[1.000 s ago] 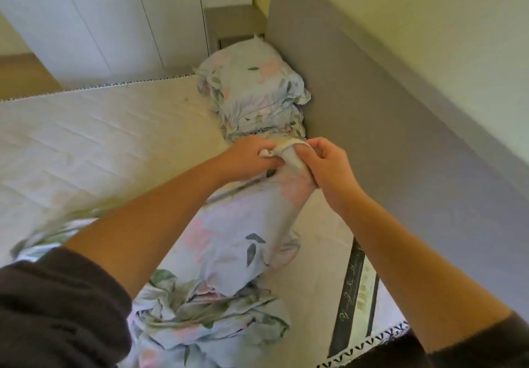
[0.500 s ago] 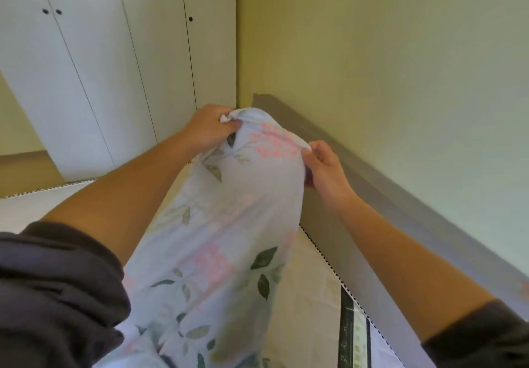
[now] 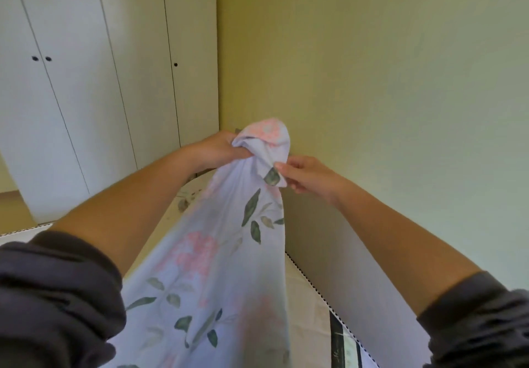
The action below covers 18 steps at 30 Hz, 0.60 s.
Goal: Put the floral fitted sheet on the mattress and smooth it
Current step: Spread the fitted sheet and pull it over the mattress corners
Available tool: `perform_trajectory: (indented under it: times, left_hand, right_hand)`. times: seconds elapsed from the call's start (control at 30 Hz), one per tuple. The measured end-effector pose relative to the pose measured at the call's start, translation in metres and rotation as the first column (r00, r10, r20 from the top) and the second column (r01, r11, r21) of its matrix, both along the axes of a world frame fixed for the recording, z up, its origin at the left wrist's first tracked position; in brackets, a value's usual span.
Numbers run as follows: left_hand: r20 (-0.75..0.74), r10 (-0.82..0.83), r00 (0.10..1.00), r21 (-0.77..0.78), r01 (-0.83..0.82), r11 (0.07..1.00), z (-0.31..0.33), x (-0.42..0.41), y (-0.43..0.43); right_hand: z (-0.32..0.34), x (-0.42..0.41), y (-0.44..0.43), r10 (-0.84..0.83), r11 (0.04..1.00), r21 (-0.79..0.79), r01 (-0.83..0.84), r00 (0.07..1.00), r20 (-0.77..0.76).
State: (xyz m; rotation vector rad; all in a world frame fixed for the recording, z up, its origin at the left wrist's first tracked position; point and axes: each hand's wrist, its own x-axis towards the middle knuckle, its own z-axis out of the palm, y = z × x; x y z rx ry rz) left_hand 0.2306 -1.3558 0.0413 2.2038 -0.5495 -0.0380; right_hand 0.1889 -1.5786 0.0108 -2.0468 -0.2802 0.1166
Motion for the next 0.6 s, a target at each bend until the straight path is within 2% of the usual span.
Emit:
perform_trajectory:
  times: [0.07, 0.2, 0.3, 0.4, 0.5, 0.57, 0.6]
  left_hand:
    - [-0.004, -0.047, 0.999, 0.061, 0.047, 0.997, 0.005, -0.001, 0.005]
    - [-0.061, -0.093, 0.994, 0.11, 0.099, 0.989, 0.005, -0.005, 0.021]
    - [-0.046, -0.066, 0.997, 0.099, 0.07, 0.993, -0.002, -0.006, 0.029]
    - [-0.029, -0.054, 0.998, -0.011, 0.054, 0.998, -0.004, -0.007, 0.036]
    - [-0.059, -0.025, 0.998, -0.03, 0.023, 0.999, 0.0, -0.008, 0.047]
    - [-0.05, 0.008, 0.999, -0.025, -0.009, 1.0, 0.002, -0.008, 0.05]
    - [-0.037, 0.032, 0.999, -0.047, -0.034, 0.998, 0.003, -0.008, 0.051]
  right_hand:
    - [-0.008, -0.003, 0.001, 0.069, 0.997, -0.041, -0.067, 0.997, 0.045]
    - [0.009, 0.007, 0.003, 0.004, 0.964, 0.259, -0.054, 0.981, 0.192]
    - [0.01, 0.011, 0.014, 0.152, 0.938, 0.296, -0.18, 0.982, 0.115]
    - [-0.015, 0.008, 0.027, 0.298, 0.917, 0.279, -0.283, 0.955, -0.009]
    - [-0.026, 0.003, 0.039, 0.3, 0.944, 0.143, -0.296, 0.954, -0.008]
    - [-0.025, 0.004, 0.046, 0.306, 0.947, -0.113, -0.302, 0.952, 0.026]
    - [-0.025, 0.007, 0.046, 0.322, 0.915, -0.268, -0.301, 0.946, 0.037]
